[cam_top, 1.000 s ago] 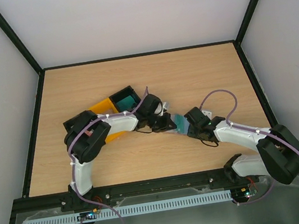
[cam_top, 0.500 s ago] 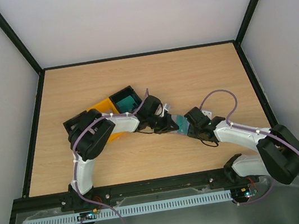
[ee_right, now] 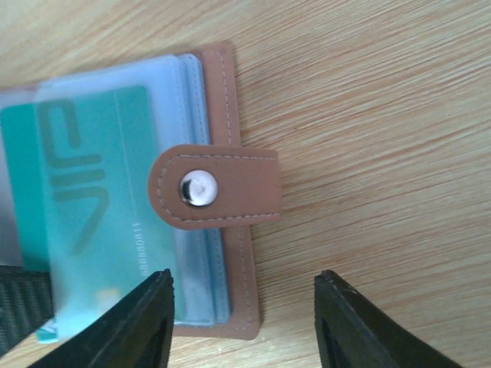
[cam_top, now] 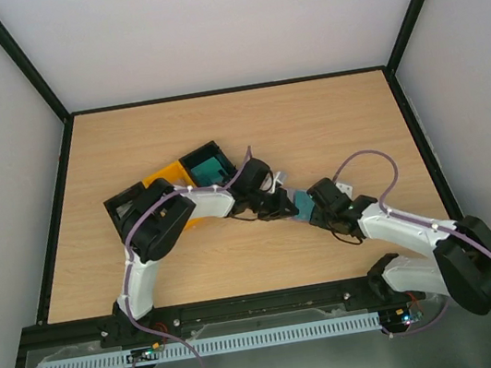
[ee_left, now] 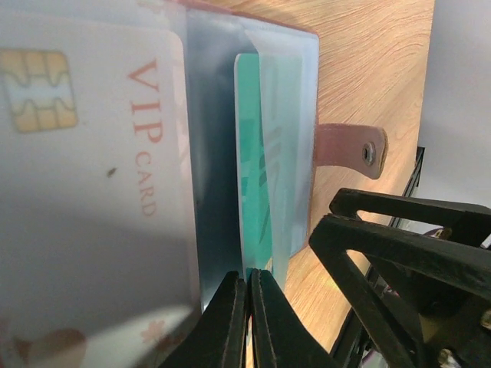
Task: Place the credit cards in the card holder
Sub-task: Insert the credit card into the card holder.
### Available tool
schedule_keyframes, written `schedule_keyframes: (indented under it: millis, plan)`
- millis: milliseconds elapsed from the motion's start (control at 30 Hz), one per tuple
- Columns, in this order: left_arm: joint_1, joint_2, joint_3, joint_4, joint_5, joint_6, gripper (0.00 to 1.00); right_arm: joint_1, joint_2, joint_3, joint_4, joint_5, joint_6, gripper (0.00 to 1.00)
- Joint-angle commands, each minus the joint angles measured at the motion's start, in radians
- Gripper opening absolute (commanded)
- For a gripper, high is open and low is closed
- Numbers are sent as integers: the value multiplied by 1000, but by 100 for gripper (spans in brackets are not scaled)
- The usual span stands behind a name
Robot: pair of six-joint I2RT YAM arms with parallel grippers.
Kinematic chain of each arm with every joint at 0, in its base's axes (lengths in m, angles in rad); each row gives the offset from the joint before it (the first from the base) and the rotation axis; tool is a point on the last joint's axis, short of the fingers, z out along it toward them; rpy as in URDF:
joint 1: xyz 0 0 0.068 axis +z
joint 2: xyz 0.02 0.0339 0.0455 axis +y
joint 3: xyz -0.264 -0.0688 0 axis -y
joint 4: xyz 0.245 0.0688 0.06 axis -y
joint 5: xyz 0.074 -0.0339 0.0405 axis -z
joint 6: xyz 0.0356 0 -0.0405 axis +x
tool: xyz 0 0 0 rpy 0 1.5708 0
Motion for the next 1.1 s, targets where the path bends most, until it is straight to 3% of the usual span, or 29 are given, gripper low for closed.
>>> schedule_keyframes:
  millis: [0, 167, 567, 867, 1067]
  plan:
    - [-13, 34, 23, -45, -9, 30, 5, -1, -58, -16, -21, 30, 46, 52]
    - [-20, 46, 38, -62, -5, 43, 6, -2, -80, -27, 7, 17, 73, 57]
    - [-25, 65, 71, -65, 13, 25, 7, -3, -80, -57, 54, 30, 138, 58]
    - [-23, 99, 101, -82, 36, 20, 5, -70, -38, -30, 130, -7, 92, 74]
    - [-23, 109, 117, -87, 42, 16, 5, -102, -1, -31, 197, -101, 74, 77]
